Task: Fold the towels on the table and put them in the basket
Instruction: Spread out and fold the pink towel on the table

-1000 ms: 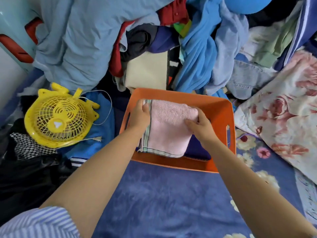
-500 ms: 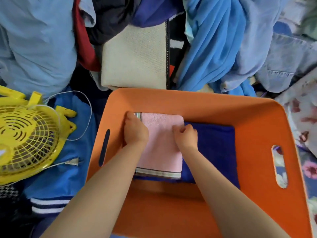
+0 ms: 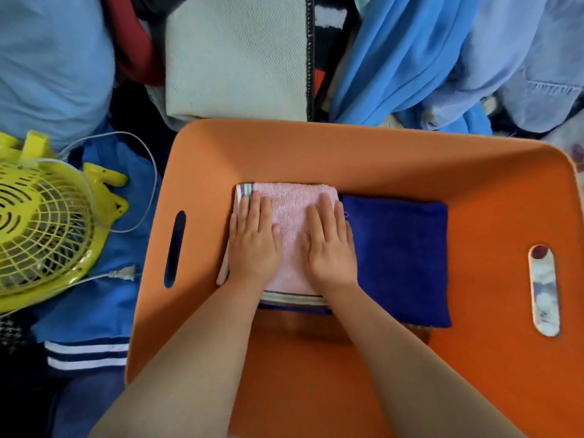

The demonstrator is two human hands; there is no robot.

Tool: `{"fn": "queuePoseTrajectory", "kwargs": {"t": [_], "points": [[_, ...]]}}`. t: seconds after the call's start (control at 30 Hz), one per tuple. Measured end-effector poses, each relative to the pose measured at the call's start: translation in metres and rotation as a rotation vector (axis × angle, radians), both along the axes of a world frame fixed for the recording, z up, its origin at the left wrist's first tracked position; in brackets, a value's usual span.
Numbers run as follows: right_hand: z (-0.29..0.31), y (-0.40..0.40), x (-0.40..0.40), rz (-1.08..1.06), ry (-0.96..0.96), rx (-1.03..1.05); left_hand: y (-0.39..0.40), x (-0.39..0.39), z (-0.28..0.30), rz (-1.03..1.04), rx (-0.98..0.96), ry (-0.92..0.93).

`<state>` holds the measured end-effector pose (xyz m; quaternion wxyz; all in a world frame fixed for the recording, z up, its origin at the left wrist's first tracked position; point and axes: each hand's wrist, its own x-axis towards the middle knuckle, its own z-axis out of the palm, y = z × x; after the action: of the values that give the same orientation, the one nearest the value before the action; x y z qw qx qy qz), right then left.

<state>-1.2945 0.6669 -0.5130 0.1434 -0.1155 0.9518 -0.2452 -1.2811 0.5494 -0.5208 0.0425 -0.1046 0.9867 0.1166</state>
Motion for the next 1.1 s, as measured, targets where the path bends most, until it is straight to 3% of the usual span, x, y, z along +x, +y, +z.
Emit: {"fn": "queuePoseTrajectory", "kwargs": {"t": [0.07,0.27,0.47,0.63,0.77,0.93,1.1], "points": [[-0.004,0.000,-0.006,0.038,0.016,0.081,-0.002,-0.001,-0.006,0.038,0.043,-0.057],[-0.003,-0.004,-0.016,0.085,-0.169,0.215,-0.006,-0.007,-0.012,0.028,0.028,-0.150],[0.022,0.004,-0.020,0.153,-0.300,0.244,-0.005,-0.012,0.021,0.021,0.022,-0.320],[0.083,0.023,0.004,0.191,-0.166,0.208,0.005,0.002,0.087,-0.079,-0.076,-0.378],[0.145,0.043,0.021,0.247,0.001,0.157,0.018,0.024,0.148,-0.068,-0.126,-0.285],[0.234,0.071,0.066,0.165,0.216,0.019,0.047,0.074,0.246,-0.048,-0.190,-0.240],[0.311,0.100,0.123,0.176,0.285,0.041,0.073,0.144,0.323,-0.046,-0.252,-0.061]]}}
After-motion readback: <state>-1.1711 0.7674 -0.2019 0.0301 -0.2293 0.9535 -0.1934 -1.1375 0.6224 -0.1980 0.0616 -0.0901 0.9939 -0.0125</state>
